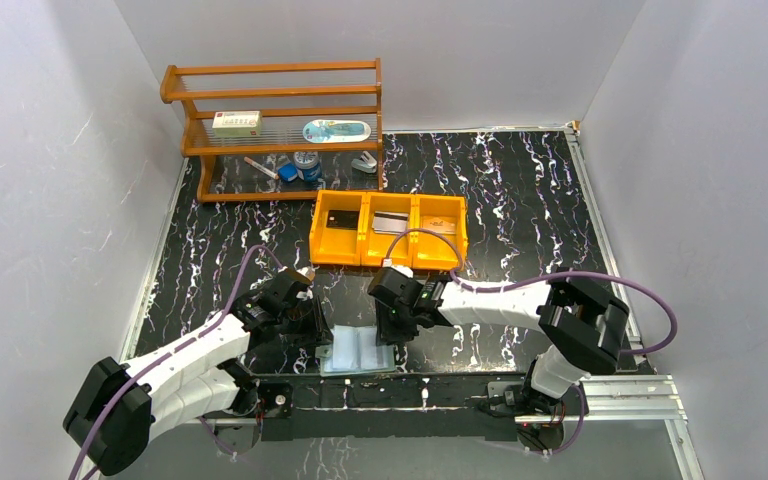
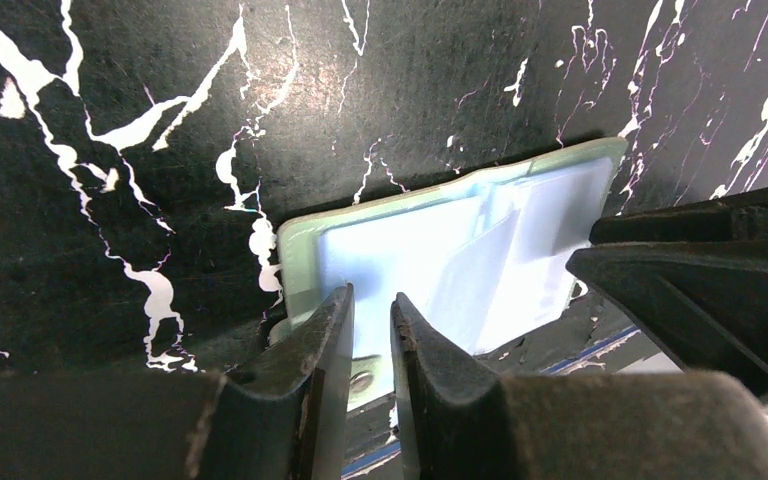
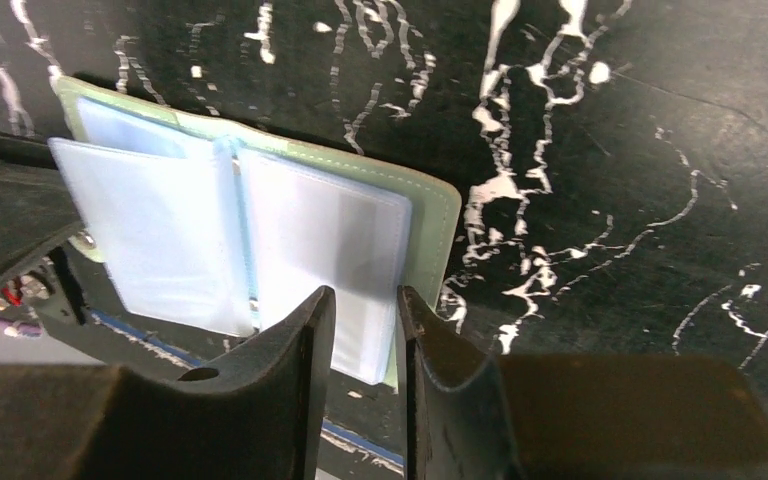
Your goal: Take the credit cards out of the card holder
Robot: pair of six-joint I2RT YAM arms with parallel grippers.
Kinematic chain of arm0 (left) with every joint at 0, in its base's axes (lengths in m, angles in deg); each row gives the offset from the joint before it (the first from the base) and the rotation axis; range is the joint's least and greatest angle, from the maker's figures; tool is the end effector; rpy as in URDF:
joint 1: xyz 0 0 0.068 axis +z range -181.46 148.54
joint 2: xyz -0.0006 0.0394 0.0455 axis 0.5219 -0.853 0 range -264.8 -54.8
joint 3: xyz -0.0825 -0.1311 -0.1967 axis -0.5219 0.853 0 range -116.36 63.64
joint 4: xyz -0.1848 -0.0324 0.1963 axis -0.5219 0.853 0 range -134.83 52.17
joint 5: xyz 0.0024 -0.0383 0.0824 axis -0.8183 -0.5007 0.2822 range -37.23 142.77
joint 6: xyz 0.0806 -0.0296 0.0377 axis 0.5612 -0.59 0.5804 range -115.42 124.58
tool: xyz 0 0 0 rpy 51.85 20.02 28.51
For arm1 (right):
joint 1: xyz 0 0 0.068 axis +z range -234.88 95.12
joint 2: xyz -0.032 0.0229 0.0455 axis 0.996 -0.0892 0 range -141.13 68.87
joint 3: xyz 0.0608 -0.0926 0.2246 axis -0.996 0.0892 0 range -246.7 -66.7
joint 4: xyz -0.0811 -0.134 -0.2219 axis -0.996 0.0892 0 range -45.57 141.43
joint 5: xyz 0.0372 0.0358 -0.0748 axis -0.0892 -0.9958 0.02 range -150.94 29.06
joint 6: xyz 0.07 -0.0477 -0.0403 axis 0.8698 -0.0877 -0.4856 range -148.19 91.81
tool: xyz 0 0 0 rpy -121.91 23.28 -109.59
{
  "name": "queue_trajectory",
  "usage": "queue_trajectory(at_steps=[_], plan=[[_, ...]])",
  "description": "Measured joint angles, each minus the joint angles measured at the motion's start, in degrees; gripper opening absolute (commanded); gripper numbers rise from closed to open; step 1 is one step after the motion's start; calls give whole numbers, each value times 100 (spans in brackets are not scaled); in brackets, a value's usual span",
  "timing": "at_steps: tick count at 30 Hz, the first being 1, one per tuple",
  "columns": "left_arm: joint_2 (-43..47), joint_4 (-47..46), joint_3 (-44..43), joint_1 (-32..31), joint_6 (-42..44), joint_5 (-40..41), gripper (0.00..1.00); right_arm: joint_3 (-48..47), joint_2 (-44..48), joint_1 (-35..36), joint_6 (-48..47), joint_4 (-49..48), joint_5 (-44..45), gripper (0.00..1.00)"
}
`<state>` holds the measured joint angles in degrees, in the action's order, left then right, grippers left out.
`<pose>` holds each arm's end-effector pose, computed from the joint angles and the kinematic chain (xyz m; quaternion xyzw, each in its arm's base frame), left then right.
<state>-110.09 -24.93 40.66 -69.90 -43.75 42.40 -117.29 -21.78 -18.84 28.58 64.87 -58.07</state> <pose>0.1688 -0.1533 0.1012 -0.0521 0.9413 -0.2837 0.1757 0.1399 0.3046 0.0975 -0.0717 0.9641 0.2118 0.1430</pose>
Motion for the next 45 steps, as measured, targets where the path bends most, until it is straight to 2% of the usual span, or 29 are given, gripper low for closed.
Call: queue_trajectory(at_steps=[15, 29, 34, 38, 40, 45], plan=[[0, -17, 0, 0, 33, -35, 18, -380, -2, 122, -166, -170, -120, 38], [136, -15, 0, 0, -15, 13, 17, -566, 33, 203, -334, -1252, -997, 42], [227, 68, 0, 0, -85, 127, 17, -691, -317, 210, -334, -1508, -1272, 43], [485, 219, 13, 0, -236, 323, 27, -761, -616, 225, -337, -1506, -1379, 46], [708, 323, 24, 0, -356, 448, 40, -765, -645, 229, -319, -1414, -1303, 48], [1189, 640, 24, 0, -623, 833, 55, -774, -498, 245, -295, -929, -586, 50]])
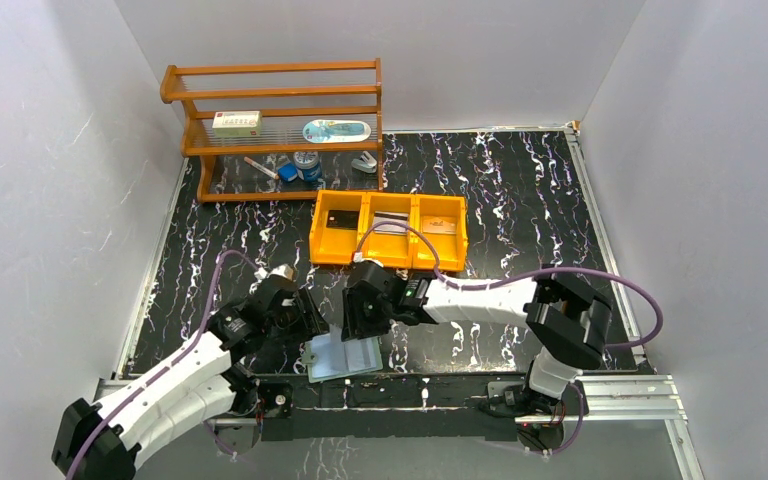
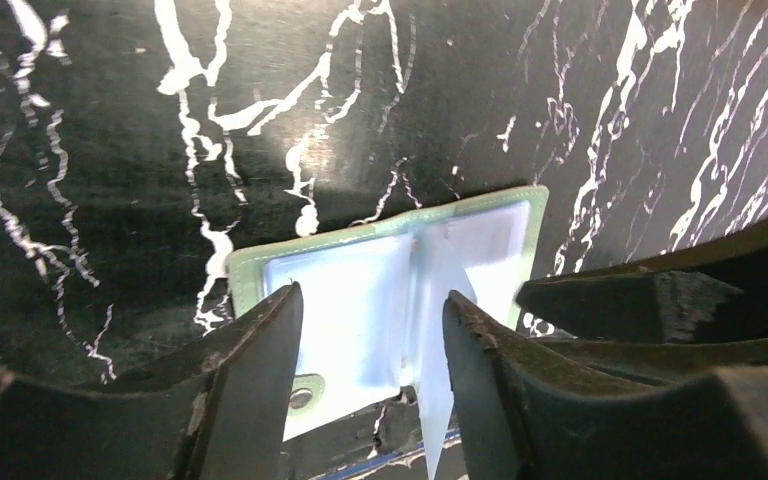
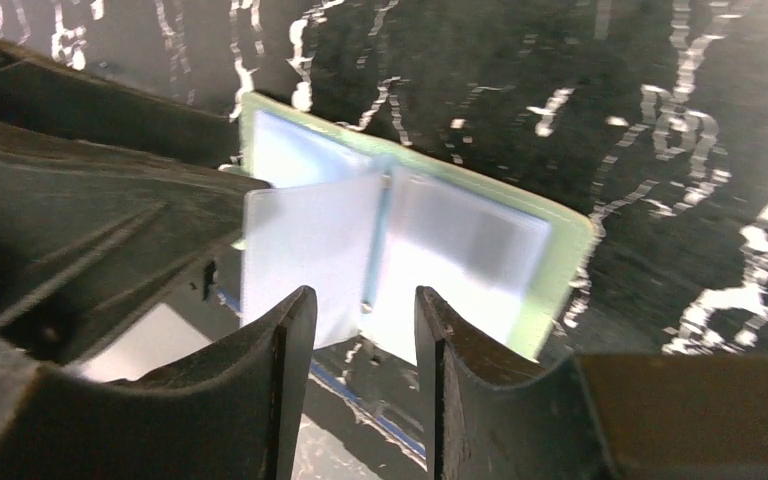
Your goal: Take the credit cards out of the card holder
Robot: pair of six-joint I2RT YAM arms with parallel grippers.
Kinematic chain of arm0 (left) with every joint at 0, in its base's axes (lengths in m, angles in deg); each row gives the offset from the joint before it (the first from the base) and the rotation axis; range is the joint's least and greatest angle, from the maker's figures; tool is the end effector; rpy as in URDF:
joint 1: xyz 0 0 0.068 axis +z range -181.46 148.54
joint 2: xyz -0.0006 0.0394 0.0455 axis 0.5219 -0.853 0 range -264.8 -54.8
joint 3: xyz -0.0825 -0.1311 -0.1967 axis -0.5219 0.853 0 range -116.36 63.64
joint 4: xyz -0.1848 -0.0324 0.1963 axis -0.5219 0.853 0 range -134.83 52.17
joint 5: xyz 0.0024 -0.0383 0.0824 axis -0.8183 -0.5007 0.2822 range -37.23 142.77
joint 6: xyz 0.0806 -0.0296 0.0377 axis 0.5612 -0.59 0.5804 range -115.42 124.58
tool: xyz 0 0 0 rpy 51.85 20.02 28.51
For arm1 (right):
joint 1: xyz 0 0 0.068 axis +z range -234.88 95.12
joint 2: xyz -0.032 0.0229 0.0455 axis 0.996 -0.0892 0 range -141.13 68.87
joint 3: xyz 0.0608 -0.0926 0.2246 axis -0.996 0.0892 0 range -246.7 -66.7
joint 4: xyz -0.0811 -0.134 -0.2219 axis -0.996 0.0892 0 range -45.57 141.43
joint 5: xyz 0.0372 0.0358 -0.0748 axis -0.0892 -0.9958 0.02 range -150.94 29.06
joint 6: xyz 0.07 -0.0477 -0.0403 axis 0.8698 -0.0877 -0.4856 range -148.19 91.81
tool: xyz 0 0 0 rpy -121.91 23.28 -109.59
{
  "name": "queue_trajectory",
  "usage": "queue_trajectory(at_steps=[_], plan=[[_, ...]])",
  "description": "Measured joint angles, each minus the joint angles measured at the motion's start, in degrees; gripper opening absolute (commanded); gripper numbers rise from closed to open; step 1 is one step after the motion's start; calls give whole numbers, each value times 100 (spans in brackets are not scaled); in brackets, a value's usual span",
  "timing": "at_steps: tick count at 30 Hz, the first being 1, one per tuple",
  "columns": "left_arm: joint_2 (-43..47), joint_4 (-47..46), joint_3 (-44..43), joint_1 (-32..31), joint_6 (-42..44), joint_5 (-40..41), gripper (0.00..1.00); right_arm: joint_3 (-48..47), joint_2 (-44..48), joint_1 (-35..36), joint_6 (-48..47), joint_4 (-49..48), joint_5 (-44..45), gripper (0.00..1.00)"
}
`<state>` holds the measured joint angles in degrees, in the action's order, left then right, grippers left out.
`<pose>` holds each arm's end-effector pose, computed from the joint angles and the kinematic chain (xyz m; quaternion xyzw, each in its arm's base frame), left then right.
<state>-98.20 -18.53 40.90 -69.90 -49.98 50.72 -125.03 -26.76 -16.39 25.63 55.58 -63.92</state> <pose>0.1656 -0.1352 0.1290 -0.1239 0.9219 -0.2775 0.2404 0.1383 0.3631 0.1272 -0.1285 0.9259 0.3222 0.1497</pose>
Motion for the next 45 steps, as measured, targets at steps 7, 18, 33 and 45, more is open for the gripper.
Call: queue_trajectory(at_steps=[7, 18, 33, 45], plan=[[361, 597, -2, 0, -603, 494, 60, 9, 219, -4, 42, 612, 525, 52], [-120, 811, 0, -2, -960, 498, 58, 179, 225, -4, 184, 667, 522, 53], [2, 350, 363, -4, -960, -35, 40, 184, -79, -11, 195, 555, 297, 51], [-125, 59, 431, -4, -859, -260, 32, 114, 149, -11, 170, 1150, 876, 55]])
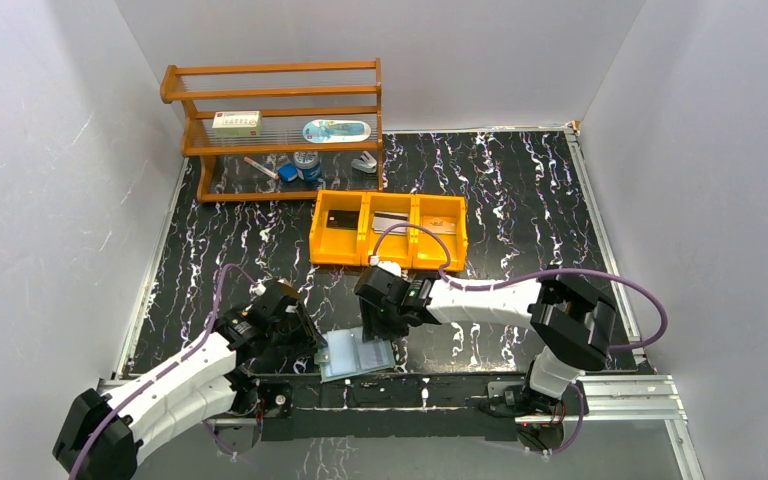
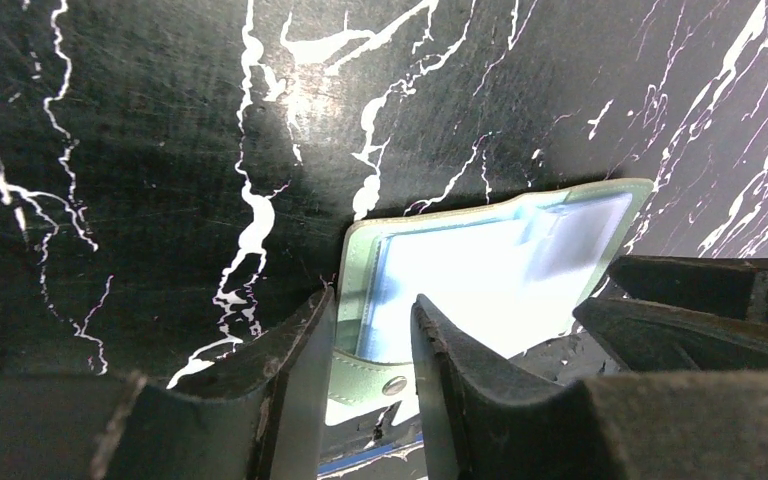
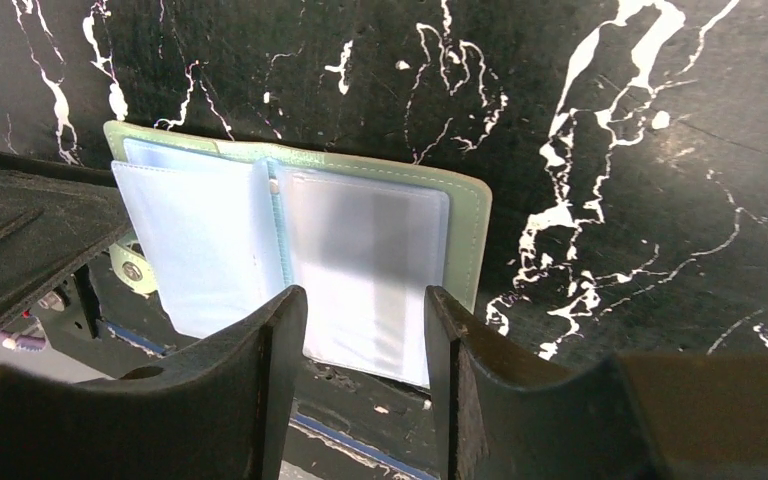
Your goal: Take the credit cards out of the card holder
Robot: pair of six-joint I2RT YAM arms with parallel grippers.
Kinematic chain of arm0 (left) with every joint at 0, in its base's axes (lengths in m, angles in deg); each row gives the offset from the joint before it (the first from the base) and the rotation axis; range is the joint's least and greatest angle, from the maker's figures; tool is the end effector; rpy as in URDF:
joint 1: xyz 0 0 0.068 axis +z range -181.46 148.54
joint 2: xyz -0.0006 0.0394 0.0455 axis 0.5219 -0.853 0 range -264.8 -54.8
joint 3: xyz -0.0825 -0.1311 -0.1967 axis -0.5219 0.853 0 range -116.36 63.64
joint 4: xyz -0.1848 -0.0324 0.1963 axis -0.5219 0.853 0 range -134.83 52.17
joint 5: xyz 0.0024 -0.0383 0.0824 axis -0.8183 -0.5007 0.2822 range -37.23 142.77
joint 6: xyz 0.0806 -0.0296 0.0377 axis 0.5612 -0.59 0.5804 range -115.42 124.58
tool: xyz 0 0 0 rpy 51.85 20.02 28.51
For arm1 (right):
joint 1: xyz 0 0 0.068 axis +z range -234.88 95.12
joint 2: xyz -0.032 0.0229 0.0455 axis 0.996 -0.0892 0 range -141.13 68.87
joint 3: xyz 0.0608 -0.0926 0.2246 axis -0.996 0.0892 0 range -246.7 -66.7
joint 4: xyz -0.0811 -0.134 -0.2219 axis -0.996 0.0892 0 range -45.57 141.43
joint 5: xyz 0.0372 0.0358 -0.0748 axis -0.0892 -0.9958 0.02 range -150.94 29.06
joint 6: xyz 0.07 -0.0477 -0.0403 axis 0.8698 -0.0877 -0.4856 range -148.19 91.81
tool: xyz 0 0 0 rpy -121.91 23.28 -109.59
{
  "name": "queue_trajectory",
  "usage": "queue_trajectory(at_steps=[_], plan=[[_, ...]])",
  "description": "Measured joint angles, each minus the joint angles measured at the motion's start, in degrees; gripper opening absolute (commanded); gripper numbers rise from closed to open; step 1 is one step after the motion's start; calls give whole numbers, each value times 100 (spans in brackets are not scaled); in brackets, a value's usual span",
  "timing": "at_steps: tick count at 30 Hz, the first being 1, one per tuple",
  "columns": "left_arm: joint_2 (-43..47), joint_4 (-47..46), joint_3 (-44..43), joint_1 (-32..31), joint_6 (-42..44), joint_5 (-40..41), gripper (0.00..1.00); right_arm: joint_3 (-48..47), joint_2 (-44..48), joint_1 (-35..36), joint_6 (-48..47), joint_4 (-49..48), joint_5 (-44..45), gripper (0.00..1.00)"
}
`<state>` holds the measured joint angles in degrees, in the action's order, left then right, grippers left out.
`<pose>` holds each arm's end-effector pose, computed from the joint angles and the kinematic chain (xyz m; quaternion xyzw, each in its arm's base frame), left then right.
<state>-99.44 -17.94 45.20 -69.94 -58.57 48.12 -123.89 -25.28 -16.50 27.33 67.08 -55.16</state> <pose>0.1522 -0.1296 0.0970 -0.1900 0.9286 -0.2695 0.1700 0.1397 0.3296 0.1113 -0.0948 0.9593 0.2080 0.1660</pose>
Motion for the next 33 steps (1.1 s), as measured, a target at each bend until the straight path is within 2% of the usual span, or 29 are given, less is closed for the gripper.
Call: queue_trajectory(at_steps=[29, 33], plan=[[-275, -356, 11, -2, 337, -256, 25, -52, -114, 28, 61, 295, 280, 55], [-267, -350, 11, 0, 358, -256, 24, -39, -160, 39, 52, 234, 199, 49]])
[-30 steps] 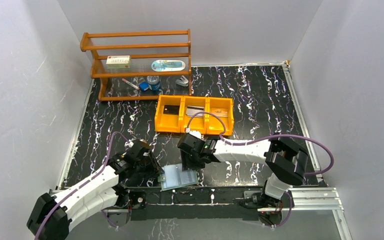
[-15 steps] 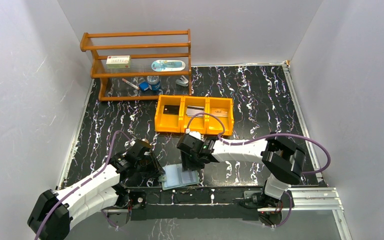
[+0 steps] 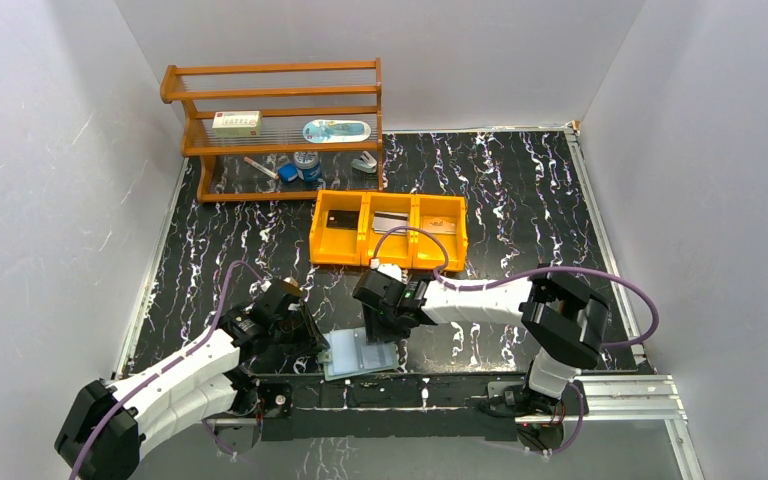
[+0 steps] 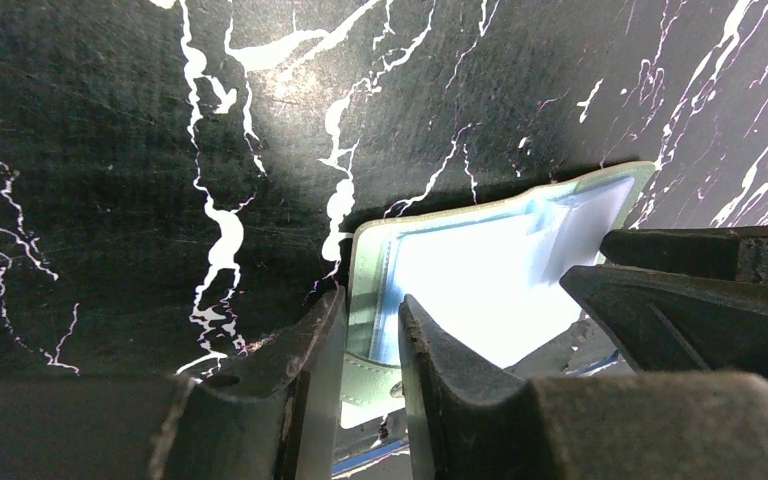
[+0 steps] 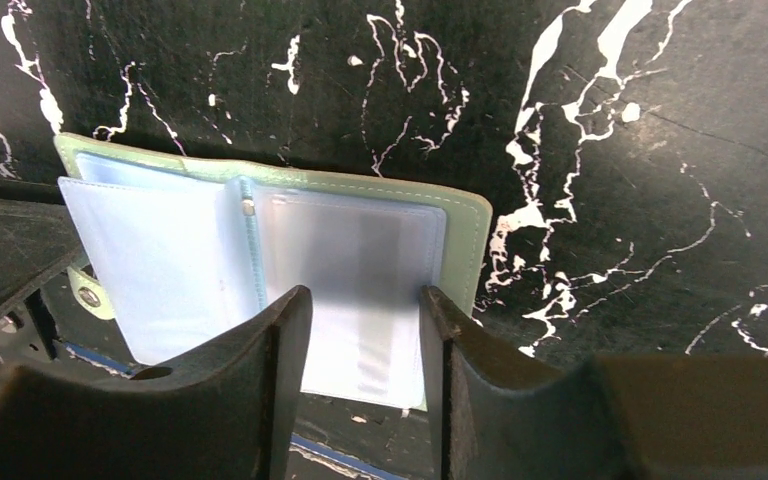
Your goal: Take the credit cards out of the card holder
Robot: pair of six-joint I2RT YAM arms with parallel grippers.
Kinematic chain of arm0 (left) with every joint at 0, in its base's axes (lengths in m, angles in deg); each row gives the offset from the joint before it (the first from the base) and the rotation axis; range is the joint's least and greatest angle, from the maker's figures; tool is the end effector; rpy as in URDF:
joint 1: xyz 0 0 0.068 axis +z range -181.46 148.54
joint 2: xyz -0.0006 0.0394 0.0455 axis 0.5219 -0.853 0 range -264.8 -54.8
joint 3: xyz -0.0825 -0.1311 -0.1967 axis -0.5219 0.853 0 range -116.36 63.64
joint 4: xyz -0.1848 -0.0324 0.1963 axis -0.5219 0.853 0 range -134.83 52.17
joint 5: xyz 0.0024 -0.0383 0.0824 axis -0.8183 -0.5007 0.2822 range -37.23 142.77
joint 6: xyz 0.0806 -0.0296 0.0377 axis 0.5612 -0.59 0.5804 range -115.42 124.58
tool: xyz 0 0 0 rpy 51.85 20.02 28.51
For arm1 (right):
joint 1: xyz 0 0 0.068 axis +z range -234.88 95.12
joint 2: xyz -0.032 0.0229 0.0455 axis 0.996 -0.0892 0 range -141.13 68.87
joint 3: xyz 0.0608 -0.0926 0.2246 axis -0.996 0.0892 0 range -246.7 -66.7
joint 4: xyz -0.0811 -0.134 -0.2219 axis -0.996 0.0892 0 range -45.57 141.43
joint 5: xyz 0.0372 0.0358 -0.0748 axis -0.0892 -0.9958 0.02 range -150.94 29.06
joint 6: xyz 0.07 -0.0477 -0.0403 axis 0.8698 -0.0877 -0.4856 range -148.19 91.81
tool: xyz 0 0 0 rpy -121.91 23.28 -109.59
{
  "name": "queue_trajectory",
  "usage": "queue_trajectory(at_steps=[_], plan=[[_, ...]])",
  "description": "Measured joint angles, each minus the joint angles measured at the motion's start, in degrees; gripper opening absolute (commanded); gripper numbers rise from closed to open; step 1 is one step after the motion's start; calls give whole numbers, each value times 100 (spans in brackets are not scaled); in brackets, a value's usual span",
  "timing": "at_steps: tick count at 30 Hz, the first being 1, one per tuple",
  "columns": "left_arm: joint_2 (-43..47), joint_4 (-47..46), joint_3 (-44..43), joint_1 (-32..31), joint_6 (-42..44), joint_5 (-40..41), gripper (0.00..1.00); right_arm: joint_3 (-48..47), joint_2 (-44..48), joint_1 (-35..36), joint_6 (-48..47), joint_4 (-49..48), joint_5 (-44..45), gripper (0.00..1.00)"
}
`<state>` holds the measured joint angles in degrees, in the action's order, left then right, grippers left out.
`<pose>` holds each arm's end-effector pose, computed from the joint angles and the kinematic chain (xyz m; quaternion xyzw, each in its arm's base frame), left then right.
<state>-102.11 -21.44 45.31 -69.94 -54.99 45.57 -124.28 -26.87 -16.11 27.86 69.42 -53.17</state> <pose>0.1547 -0.1364 0.0940 -0.1530 0.9324 -0.2820 0.1662 0.1386 0.3254 0.1013 -0.0918 0.9662 0.1747 0.1656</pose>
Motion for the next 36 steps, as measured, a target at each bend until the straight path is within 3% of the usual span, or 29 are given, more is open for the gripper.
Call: queue_trajectory(at_steps=[4, 19, 28, 36], plan=[[0, 0, 0, 0, 44, -4, 23, 4, -26, -2, -48, -136, -105, 46], [0, -50, 28, 0, 146, -39, 22, 315, 133, -17, -17, -765, -522, 46], [-13, -210, 74, -7, 129, -184, 21, 627, 726, 42, 339, -1738, -822, 48], [-26, -223, 74, -7, 131, -188, 21, 627, 796, 42, 428, -789, -175, 54]])
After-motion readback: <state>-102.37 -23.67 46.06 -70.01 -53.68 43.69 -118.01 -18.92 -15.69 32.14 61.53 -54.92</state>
